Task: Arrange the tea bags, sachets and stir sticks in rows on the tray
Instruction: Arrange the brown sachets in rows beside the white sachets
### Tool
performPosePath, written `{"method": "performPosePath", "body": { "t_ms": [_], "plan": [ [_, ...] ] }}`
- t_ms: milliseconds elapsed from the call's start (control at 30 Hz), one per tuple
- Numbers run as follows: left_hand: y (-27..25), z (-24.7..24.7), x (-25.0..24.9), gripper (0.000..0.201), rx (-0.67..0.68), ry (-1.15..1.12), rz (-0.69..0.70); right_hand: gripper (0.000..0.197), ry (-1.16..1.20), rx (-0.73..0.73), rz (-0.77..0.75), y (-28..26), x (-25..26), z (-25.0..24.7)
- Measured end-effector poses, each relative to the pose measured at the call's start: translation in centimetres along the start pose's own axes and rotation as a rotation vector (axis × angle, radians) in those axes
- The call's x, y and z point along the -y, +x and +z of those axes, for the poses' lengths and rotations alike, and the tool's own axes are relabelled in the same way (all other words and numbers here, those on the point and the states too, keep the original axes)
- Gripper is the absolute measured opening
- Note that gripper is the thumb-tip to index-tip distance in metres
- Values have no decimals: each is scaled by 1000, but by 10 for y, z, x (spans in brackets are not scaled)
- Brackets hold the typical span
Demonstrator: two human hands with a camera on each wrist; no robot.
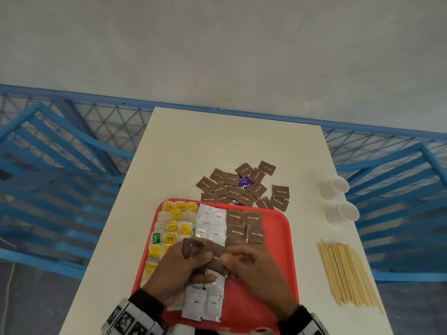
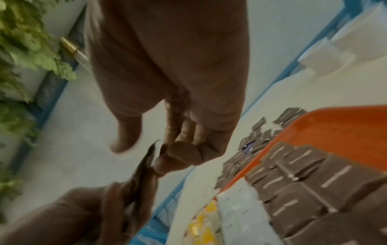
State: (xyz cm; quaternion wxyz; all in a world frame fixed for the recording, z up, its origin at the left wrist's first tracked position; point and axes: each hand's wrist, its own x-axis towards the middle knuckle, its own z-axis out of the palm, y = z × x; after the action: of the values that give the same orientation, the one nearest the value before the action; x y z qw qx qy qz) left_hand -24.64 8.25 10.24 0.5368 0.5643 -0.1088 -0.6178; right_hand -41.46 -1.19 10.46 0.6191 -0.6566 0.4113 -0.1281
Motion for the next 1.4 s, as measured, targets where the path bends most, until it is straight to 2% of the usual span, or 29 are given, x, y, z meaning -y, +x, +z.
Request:
{"method": "performPosePath", "body": {
  "t_ms": [133,300,400,533,633,767,833,900,1033,1100,1200,1300,1400],
  "plan": [
    [-2,10,-3,16,-49,166,99,6,86,-81,17,-2,11,0],
    [-4,11,-3,16,-65,363,178,17,54,-176,49,-3,10,-11],
    [-6,11,-3,14,-89,423,251,21,-43,-162,-54,-5,11,-15],
    [-5,13,0,14,-139,486,321,36,-370,-314,-274,-10,12,-10],
    [-5,18,2,14,-134,449,311,43,-371,-350,-328,-12,5,-11],
    [-5,24,4,16,-144,292,265,48,-149,-414,-165,-15,0,-18],
    [-4,29,4,17,-133,246,252,32,-5,-279,-82,-17,1,-18],
    [-3,35,6,15,-113,253,239,9,66,-169,-79,-19,3,-17],
    [-2,33,6,10,-125,246,207,8,67,-307,-43,-15,-11,-46],
    [-3,26,5,15,-178,198,167,9,14,-318,68,-10,-37,-69],
    [-4,15,5,24,-230,91,38,9,-5,-250,297,-6,-84,-79],
    [-4,5,7,19,-186,-51,-128,8,9,-223,376,-4,-113,-66],
    [-6,0,6,25,-106,-145,-232,11,-46,-261,394,5,-126,-57]
  ]
}}
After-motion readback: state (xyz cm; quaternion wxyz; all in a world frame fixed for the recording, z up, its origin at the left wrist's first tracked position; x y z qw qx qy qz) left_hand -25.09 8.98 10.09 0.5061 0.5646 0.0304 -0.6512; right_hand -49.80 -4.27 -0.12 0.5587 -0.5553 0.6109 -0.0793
